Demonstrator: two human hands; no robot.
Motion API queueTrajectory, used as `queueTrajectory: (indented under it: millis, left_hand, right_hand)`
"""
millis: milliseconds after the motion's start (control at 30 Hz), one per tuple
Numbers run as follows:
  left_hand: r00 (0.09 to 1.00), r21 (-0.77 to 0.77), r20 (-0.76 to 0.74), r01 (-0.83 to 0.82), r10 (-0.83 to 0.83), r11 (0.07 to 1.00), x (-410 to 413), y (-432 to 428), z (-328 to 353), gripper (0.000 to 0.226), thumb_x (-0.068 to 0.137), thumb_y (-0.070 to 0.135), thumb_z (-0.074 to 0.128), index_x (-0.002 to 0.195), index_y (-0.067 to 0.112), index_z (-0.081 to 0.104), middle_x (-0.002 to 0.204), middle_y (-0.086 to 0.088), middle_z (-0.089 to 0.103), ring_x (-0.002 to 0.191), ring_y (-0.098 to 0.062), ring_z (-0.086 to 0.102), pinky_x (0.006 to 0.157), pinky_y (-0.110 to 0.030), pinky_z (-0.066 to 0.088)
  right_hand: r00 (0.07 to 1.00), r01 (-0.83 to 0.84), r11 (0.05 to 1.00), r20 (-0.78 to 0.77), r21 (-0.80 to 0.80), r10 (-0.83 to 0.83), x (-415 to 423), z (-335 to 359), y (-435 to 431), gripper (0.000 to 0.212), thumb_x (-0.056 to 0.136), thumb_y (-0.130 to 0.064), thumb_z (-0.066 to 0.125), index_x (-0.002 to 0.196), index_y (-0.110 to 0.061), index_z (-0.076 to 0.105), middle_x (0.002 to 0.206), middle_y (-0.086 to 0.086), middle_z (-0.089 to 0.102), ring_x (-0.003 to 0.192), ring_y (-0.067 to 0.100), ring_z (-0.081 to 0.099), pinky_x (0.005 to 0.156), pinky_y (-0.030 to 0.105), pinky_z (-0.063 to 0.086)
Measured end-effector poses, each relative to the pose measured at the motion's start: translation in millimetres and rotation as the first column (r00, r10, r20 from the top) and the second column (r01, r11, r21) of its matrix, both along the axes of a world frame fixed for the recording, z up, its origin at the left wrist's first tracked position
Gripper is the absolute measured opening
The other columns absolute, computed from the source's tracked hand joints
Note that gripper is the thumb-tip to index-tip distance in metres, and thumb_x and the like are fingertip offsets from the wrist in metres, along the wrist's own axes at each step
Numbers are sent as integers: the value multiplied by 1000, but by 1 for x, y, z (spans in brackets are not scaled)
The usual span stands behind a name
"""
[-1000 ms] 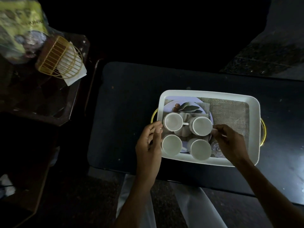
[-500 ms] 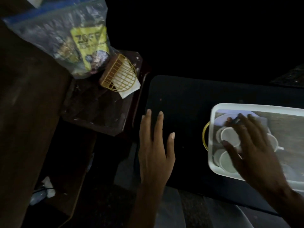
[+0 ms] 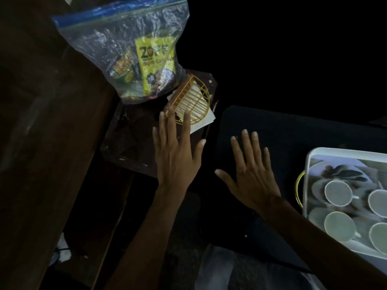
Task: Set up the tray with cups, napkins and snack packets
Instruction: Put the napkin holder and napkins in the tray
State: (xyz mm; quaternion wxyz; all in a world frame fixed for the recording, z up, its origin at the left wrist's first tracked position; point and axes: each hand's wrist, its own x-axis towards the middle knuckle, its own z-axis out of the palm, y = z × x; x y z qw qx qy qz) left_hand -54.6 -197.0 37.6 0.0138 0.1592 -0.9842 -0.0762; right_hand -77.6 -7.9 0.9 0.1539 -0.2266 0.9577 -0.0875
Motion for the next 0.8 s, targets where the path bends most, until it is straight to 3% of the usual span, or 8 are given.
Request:
queueTrajectory:
  millis: [200,300,400,567,733,800]
  left_hand:
    - [1000,127,-2,-3,4,992,-63,-18,-4,76,97,48,56,158,16,26,166,-21,17,154,-37,18,121,-51,30]
    - [996,41,89,5,-9,999,-86,-18,-12,91,89,59,61,160,21,18,167,-22,12,153,-41,17,122,-55,25]
    - [991,-48,134,9,-3,999,-95,-17,-20,97,83,66,64,159,26,19,167,-21,13,150,-42,22,116,-59,30]
    - [999,-100,47,24,-19,995,-98,-28,-21,77,80,55,72,148,33,42,159,-12,31,135,-36,41,100,-54,43]
    - [997,25,-70,30,-28,999,-95,-41,-8,77,71,53,78,140,29,53,145,-9,47,129,-34,49,91,-53,50]
    - [987,102,-161,22,-6,995,-84,-43,-1,82,70,57,77,143,28,52,146,-7,48,132,-31,49,94,-49,51]
  right_hand:
    - [1000,2,1000,23,17,-2,3,-6,-24,88,91,-76,15,157,-19,-1,164,11,-14,151,29,-17,120,60,11]
    - [999,23,1000,34,-4,-23,6,-8,-28,86,92,-74,15,157,-20,0,164,10,-14,151,28,-17,120,59,11]
    - [998,50,997,38,-55,-48,8,-8,-26,84,94,-72,18,157,-19,1,165,10,-12,151,26,-17,122,55,10]
    - [995,91,980,52,-179,-83,8,-8,-18,78,97,-61,35,156,-16,12,166,9,0,152,21,-12,122,49,16]
    - [991,120,949,90,-293,-98,3,-5,-9,66,99,-42,51,152,-12,27,165,6,9,153,18,-9,121,47,24]
    - [984,170,901,121,-400,-132,1,0,-6,60,98,-36,55,149,-11,35,164,4,16,153,15,-4,121,37,27]
